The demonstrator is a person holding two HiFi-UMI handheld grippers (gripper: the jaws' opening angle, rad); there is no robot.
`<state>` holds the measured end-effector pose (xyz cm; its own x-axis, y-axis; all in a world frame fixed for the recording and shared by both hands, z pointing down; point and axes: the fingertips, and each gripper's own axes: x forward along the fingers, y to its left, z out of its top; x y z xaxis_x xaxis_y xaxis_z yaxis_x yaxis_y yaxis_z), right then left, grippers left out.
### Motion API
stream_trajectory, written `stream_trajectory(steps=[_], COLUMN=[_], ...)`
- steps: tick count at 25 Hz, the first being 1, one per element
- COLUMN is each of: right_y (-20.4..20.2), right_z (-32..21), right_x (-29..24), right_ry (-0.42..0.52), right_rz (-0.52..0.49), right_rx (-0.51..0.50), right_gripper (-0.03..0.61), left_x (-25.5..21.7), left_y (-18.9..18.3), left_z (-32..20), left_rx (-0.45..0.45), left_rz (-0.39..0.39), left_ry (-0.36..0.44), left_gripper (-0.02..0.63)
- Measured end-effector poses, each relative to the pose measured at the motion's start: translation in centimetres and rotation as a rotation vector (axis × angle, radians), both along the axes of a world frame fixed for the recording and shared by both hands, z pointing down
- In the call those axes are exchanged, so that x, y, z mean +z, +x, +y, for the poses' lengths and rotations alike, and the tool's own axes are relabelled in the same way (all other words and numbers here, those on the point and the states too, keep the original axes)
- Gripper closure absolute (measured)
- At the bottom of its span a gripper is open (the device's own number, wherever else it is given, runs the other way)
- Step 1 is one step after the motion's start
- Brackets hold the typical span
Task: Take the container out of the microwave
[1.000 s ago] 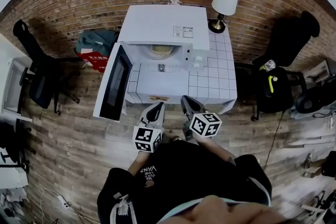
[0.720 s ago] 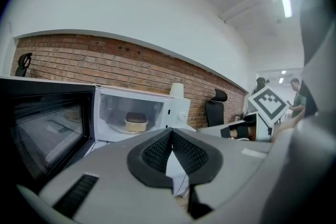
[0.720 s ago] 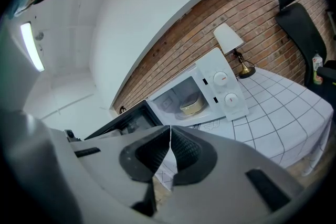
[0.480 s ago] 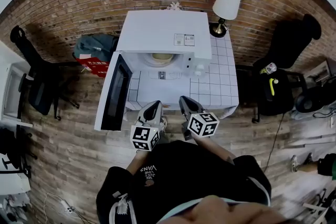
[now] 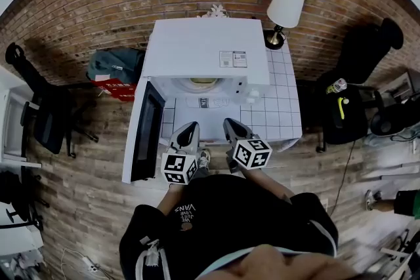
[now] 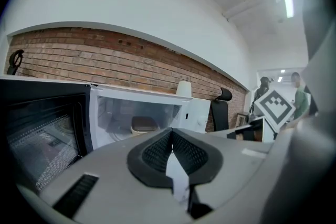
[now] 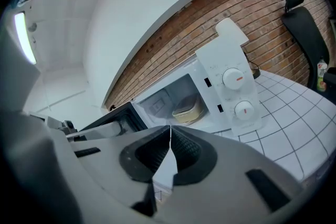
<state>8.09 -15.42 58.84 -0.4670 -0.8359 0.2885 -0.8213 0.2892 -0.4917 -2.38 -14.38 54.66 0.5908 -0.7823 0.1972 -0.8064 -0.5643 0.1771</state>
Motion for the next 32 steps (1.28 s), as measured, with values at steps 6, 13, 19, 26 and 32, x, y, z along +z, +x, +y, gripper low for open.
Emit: stream_trajectory(steps=[6, 13, 19, 26, 32], right_y=[-0.1, -0.5, -0.7, -0.6, -1.0], right_z=[-2.4, -4.8, -6.7, -9.0, -10.5], right_x=[0.7, 1.9, 2.8, 3.3, 3.8], right_ry=[-0.006, -0.024, -0.038, -0.050, -0.057], right_rz=[0.004, 0.010, 0.021, 0.021, 0.018], right_rx=[0.021, 0.039, 0.054, 0.089, 0.113], right_gripper=[0.574, 0.574, 0.574, 0.572, 0.572], left_x=[0.8, 1.9, 3.0, 3.6, 4.9], left_y=[-0.4, -0.5, -0.8, -0.7, -0.6], left_z=[-2.8, -5.6, -7.9, -10.8, -12.9], left_rx=[-0.004, 0.001, 0.000, -0.006, -0.012], left_rz=[0.006, 0.002, -0.004, 0.002, 0.034], left_ry=[-0.009, -0.019, -0.039, -0.044, -0.090], left_gripper=[0.603, 0.603, 0.603, 0.603, 0.601])
